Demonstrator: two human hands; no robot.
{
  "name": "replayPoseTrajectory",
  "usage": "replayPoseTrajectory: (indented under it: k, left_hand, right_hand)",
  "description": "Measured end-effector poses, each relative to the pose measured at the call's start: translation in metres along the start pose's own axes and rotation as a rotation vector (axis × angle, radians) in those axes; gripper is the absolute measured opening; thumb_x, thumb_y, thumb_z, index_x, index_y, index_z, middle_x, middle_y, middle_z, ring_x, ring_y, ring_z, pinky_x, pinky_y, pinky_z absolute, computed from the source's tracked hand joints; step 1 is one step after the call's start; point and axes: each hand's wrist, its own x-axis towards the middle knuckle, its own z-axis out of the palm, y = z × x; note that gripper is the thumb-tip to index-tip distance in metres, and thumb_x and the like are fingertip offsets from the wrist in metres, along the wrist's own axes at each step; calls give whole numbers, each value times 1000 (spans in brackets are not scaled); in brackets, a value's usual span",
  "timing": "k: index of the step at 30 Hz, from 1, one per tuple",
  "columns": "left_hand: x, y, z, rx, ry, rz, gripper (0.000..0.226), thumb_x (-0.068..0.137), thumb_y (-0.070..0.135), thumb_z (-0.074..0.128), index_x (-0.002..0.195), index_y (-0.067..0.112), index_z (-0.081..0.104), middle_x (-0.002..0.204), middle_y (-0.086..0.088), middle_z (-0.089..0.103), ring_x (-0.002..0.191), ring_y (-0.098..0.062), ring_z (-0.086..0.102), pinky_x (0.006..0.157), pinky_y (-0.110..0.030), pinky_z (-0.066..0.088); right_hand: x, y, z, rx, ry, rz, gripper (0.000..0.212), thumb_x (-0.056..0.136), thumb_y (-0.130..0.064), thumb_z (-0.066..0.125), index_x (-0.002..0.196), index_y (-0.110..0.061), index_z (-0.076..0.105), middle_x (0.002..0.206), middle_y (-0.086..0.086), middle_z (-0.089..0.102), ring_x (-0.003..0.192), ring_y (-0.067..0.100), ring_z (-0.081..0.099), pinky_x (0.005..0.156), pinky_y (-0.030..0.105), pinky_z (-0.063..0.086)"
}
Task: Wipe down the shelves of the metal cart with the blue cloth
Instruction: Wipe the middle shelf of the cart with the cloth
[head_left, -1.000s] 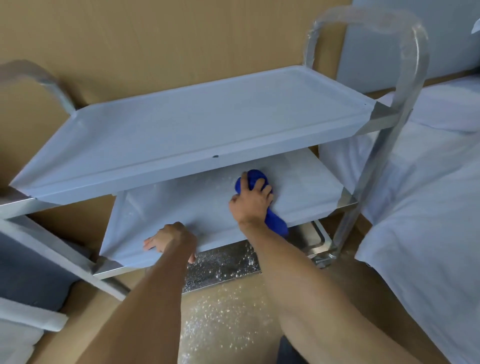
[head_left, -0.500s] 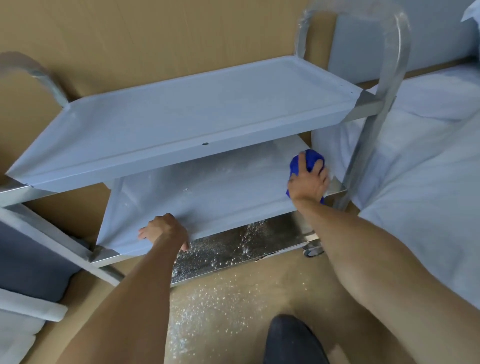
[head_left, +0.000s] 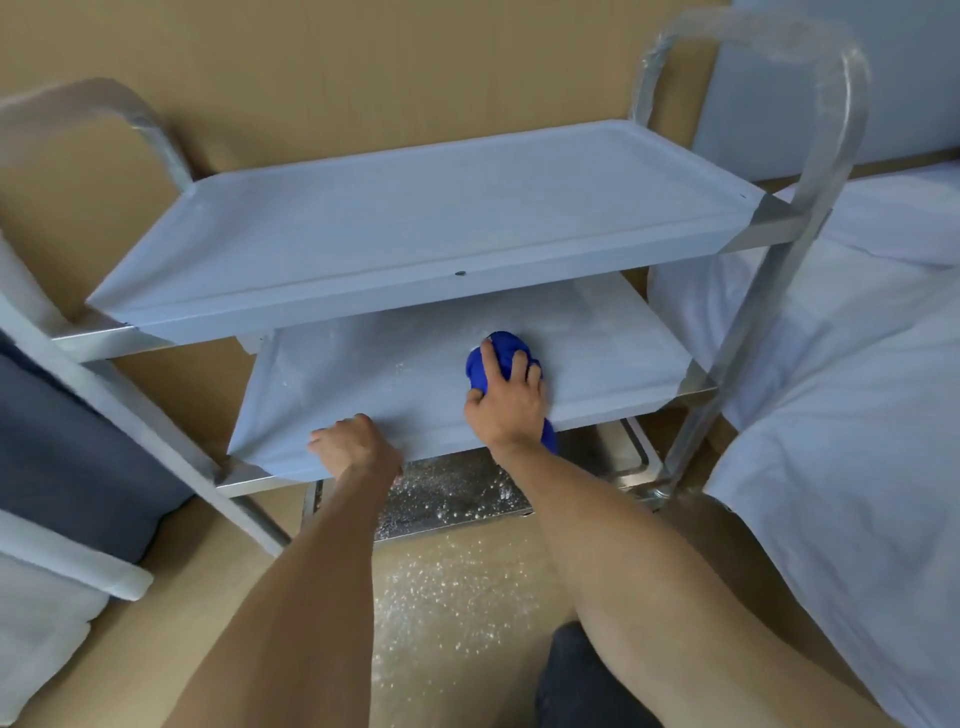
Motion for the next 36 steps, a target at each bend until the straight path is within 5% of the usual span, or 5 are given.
replayPoseTrajectory:
  k: [7,11,17,28,36]
  left_hand:
    - [-10,-83,-16,-586,487,-217,32,87,15,56,116,2,52,119,-21,53,109,-38,49,86,-45,42]
    - [28,-120,-28,-888,398,-510,52,100,26,46,140,-2,28,140,-24,41,122,-41,44,97,-51,41]
    - [48,-147,-14,-856,475,-326,32,100,28,42,109,-1,52,109,-27,62,100,-45,57,86,-48,42]
    - [65,-192,-4,-719,508,-26,48,97,50,44,83,5,55,84,-20,66,81,-43,58,67,-38,36]
    - [66,-183,3,-712,578,29,59,97,56,29,73,10,56,70,-11,64,63,-32,55,61,-34,39]
  right_hand:
    - [17,33,-6,25,65,149,67,94,-37,50,154,-27,24,150,23,30,124,43,39,100,49,39]
    - [30,23,1,51,90,298,65,95,-38,45,154,-27,22,154,24,21,138,47,22,114,55,23]
    - [36,-46,29,66,26,211,64,95,-30,46,155,-28,23,154,23,22,138,47,23,113,55,24]
    - [-56,-276,83,264,-284,-610,57,90,-32,60,145,-28,46,142,18,44,125,40,43,114,43,30]
    - [-9,-170,65,145,20,-111,62,90,-25,56,149,-31,37,147,18,36,121,41,40,102,41,35]
